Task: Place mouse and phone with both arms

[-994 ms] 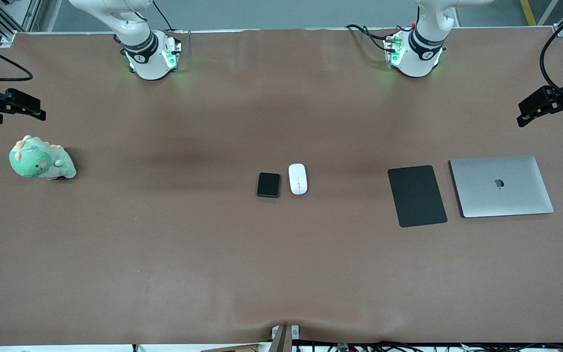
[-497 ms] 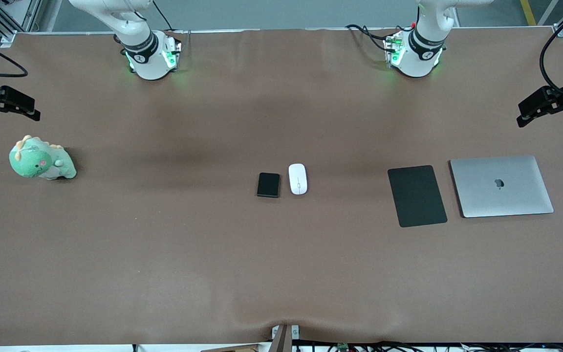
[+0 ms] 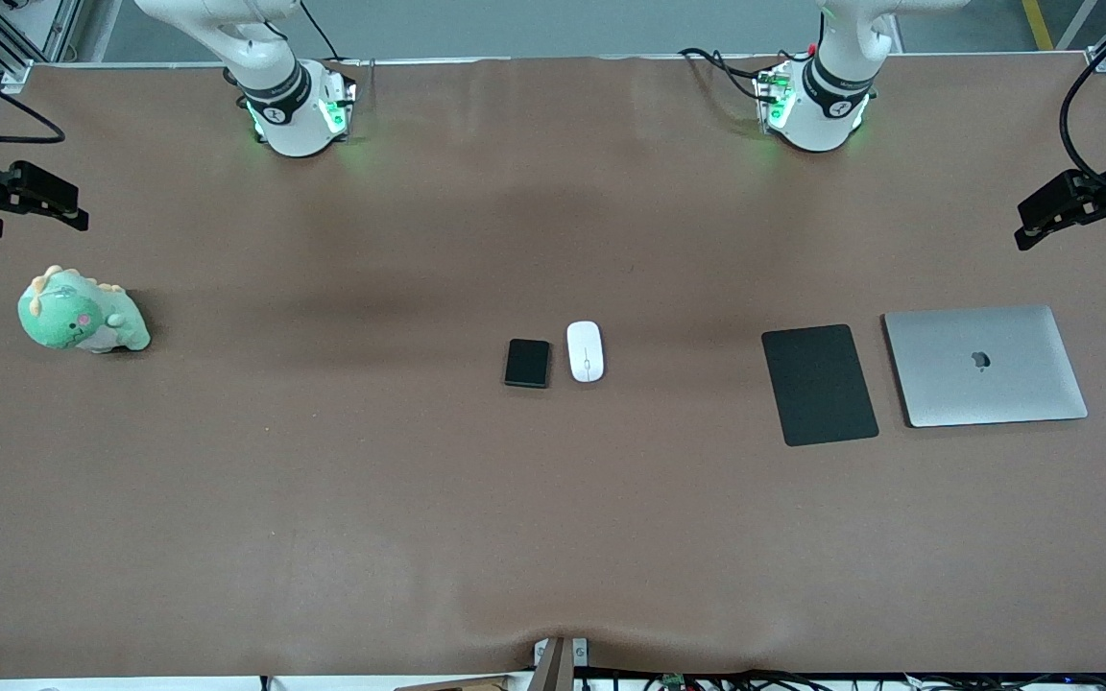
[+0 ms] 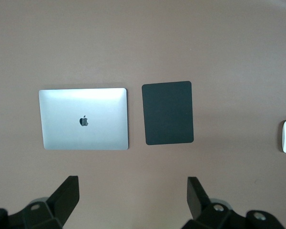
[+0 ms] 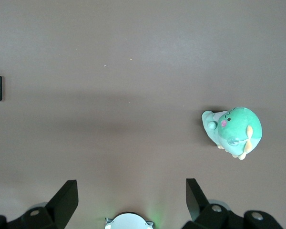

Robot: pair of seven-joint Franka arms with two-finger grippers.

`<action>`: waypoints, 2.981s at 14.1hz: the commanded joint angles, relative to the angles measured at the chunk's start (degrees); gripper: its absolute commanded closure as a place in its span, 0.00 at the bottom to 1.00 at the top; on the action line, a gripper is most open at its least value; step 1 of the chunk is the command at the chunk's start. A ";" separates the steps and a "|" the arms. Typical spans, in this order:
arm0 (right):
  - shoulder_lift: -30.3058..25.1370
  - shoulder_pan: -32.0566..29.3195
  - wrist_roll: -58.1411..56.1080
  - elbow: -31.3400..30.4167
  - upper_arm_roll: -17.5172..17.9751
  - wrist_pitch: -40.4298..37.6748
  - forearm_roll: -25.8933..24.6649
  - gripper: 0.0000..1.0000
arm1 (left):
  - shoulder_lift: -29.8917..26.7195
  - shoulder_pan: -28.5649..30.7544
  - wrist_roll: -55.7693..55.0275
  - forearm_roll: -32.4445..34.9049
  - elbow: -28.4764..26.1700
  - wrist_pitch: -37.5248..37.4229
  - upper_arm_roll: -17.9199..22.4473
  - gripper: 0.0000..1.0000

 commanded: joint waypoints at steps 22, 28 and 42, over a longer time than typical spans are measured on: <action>0.02 0.30 -0.06 -0.05 -0.88 1.14 0.41 0.00 | 9.60 -1.58 -1.55 -3.80 1.02 4.26 -2.01 0.00; 0.11 0.03 -0.06 -0.05 -0.97 1.32 0.23 0.00 | 18.12 -7.01 -4.01 -6.18 1.02 8.03 -3.08 0.00; 4.33 1.18 -0.50 1.89 -1.23 -2.55 0.84 0.00 | 35.70 -23.63 -26.41 -6.26 0.84 27.62 -3.08 0.00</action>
